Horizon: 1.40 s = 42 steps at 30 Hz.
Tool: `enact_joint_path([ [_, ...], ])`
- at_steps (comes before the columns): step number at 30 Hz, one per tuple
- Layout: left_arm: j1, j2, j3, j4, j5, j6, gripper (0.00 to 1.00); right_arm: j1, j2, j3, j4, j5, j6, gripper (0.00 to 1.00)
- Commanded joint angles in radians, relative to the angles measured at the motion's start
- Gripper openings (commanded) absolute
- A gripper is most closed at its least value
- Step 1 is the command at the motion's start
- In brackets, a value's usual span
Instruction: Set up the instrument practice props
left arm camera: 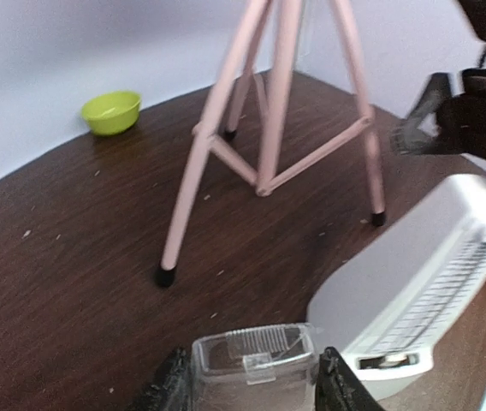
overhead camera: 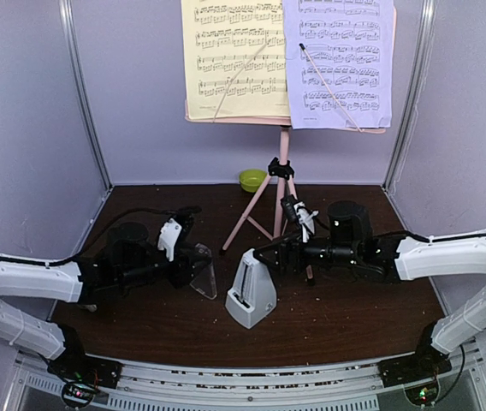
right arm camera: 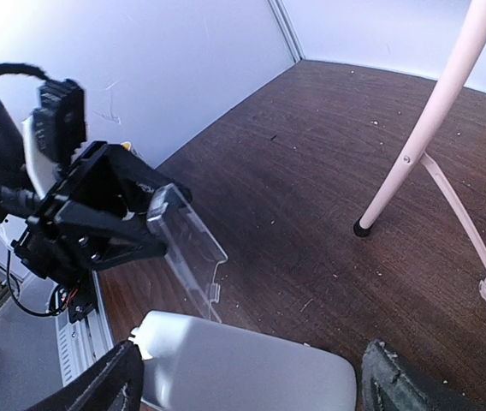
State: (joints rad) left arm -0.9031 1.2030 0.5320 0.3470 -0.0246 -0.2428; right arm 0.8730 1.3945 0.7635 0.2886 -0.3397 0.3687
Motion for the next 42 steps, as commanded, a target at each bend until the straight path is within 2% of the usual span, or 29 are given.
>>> enact_joint_path([
  [1, 0.079, 0.066, 0.083, -0.200, -0.020, -0.073, 0.24, -0.001, 0.020, -0.003, -0.260, 0.073, -0.047, 0.89],
  [13, 0.159, 0.345, 0.281, -0.339, -0.015, -0.126, 0.27, 0.017, -0.046, 0.141, -0.324, 0.088, -0.051, 0.94],
  [15, 0.171, 0.368, 0.290, -0.336, -0.019, -0.133, 0.34, 0.015, -0.067, 0.160, -0.337, 0.094, -0.050, 0.97],
  [19, 0.175, 0.365, 0.289, -0.324, -0.006, -0.120, 0.60, 0.016, -0.123, 0.195, -0.360, 0.106, -0.040, 1.00],
  [21, 0.174, 0.342, 0.272, -0.303, 0.010, -0.113, 0.67, 0.016, -0.153, 0.208, -0.380, 0.117, -0.038, 1.00],
  [25, 0.175, 0.262, 0.217, -0.255, 0.035, -0.100, 0.71, 0.015, -0.220, 0.191, -0.423, 0.137, -0.024, 1.00],
  [27, 0.171, 0.215, 0.173, -0.193, 0.073, -0.089, 0.69, 0.016, -0.251, 0.156, -0.447, 0.148, -0.008, 1.00],
  [30, 0.151, 0.178, 0.115, -0.108, 0.123, -0.085, 0.61, 0.020, -0.285, 0.042, -0.413, 0.141, 0.041, 0.87],
  [32, 0.132, 0.195, 0.099, -0.074, 0.146, -0.088, 0.54, 0.031, -0.283, -0.042, -0.368, 0.148, 0.074, 0.73],
  [35, 0.099, 0.248, 0.096, -0.044, 0.168, -0.100, 0.45, 0.077, -0.246, -0.108, -0.334, 0.211, 0.079, 0.59],
  [38, 0.048, 0.299, 0.094, 0.003, 0.172, -0.110, 0.43, 0.123, -0.195, -0.143, -0.287, 0.243, 0.105, 0.50],
  [42, 0.021, 0.372, 0.092, 0.081, 0.168, -0.154, 0.40, 0.152, -0.097, -0.146, -0.226, 0.269, 0.139, 0.44],
])
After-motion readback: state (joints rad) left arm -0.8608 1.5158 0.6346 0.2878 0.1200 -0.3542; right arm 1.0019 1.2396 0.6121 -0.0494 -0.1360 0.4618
